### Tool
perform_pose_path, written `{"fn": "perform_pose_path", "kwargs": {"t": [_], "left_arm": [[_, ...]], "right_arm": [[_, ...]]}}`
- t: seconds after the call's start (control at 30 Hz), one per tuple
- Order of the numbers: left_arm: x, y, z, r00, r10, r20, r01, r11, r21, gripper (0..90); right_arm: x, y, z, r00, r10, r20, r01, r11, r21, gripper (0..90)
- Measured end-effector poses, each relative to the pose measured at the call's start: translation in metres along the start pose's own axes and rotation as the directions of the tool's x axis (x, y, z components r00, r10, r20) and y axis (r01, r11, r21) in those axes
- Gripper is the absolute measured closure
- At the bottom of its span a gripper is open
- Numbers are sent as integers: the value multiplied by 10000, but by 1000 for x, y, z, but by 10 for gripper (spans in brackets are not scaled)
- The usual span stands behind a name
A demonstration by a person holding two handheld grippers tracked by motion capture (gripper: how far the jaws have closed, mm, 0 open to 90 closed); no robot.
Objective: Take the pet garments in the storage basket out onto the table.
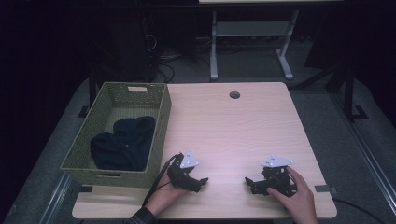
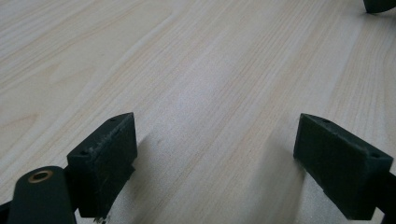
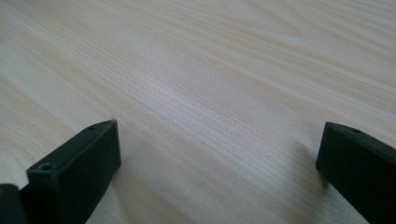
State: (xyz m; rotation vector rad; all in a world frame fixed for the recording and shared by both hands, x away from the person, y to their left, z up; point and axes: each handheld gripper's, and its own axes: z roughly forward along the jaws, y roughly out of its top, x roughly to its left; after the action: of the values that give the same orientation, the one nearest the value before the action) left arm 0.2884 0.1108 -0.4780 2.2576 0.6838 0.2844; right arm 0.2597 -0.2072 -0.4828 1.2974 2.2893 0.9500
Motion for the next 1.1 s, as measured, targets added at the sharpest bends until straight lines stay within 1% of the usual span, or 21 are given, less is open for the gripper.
{"fn": "perform_pose_path", "kwargs": {"t": [0.37,0.47,0.63,0.67,0.77,0.8,0.9,1.0,1.1], "left_arm": [[0,0,0,10000,33,23,-33,10000,40,128],[1,1,0,10000,-26,49,25,10000,89,132],[4,4,-1,9999,-123,87,120,9994,328,132],[4,5,-2,9998,-123,151,117,9992,379,132],[5,6,-4,9998,-140,153,135,9994,316,135],[6,7,-5,9996,-206,190,200,9994,280,136],[7,8,-6,9998,-129,167,122,9992,380,136],[8,10,-8,9995,-239,223,231,9990,374,136],[9,12,-11,9991,-330,280,323,9992,245,139]], "right_arm": [[0,0,0,9999,-82,-89,82,10000,-9,0],[0,0,0,9999,-88,-93,88,10000,-7,0],[0,0,0,9999,-105,-107,105,9999,-12,0],[0,0,0,9999,-106,-108,105,9999,-11,0],[0,0,0,9999,-111,-114,111,9999,-13,0],[0,0,0,9999,-111,-118,111,9999,-9,0],[0,0,0,9999,-114,-115,113,9999,-11,0],[0,0,0,9999,-118,-114,118,9999,-11,0],[0,0,0,9999,-120,-117,120,9999,-11,0]]}}
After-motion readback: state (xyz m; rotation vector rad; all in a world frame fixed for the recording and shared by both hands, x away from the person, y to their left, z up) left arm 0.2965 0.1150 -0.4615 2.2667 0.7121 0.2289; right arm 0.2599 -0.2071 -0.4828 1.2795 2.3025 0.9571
